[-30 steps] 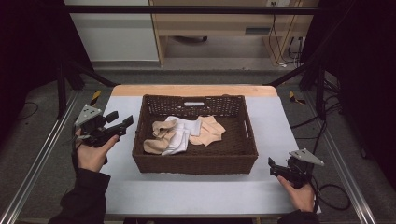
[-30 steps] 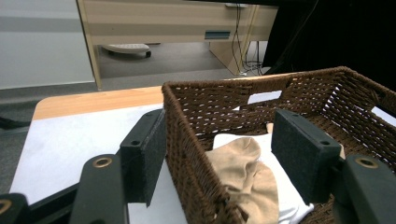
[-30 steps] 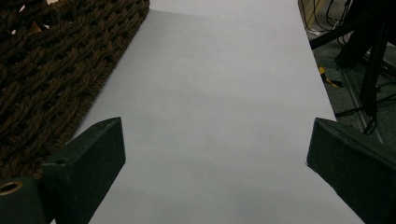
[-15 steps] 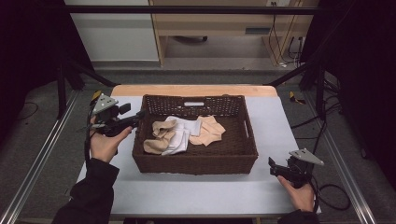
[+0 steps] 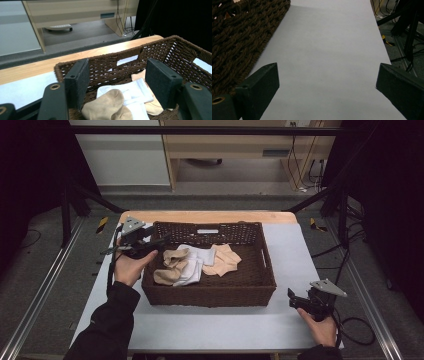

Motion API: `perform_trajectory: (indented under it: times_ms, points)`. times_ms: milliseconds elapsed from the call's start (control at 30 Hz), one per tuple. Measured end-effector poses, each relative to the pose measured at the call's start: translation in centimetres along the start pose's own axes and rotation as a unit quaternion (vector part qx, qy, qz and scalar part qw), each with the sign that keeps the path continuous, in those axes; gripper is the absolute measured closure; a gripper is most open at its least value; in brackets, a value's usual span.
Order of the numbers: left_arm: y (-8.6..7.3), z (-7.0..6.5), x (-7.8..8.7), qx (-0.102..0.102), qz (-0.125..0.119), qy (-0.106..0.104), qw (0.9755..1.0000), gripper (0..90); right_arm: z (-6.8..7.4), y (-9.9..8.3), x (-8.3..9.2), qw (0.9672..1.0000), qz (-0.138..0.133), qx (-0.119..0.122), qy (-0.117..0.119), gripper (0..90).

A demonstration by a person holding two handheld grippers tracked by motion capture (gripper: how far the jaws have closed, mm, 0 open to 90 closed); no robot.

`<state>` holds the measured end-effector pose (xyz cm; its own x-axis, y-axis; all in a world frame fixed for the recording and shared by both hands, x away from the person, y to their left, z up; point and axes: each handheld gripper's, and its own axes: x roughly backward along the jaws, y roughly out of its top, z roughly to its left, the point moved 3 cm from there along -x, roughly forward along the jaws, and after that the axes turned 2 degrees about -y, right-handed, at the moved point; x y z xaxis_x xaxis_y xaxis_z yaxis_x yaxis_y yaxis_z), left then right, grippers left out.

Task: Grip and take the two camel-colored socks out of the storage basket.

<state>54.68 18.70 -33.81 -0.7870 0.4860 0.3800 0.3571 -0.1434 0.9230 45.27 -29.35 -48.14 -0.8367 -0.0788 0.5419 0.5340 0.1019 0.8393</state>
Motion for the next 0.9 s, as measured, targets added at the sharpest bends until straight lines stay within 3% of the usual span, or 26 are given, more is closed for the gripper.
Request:
perform_trajectory:
  times_ms: [400, 633, 900]
  points:
    - [-1.1, -1.4, -3.9, -0.015, 0.026, 0.002, 0.9995, 36.5, 0.0, 0.0, 0.0, 1.0, 0.0, -0.001, -0.001, 5.1]
    - [-2.9, -1.3, -5.7, -0.02, 0.054, 0.007, 0.9983, 36.9, -0.1, 0.0, 0.0, 1.0, 0.0, 0.0, -0.002, 5.0]
    - [-5.0, -0.6, -6.5, -0.017, 0.089, 0.015, 0.9958, 41.5, -0.1, 0.0, 0.0, 1.0, 0.001, 0.001, -0.002, 5.1]
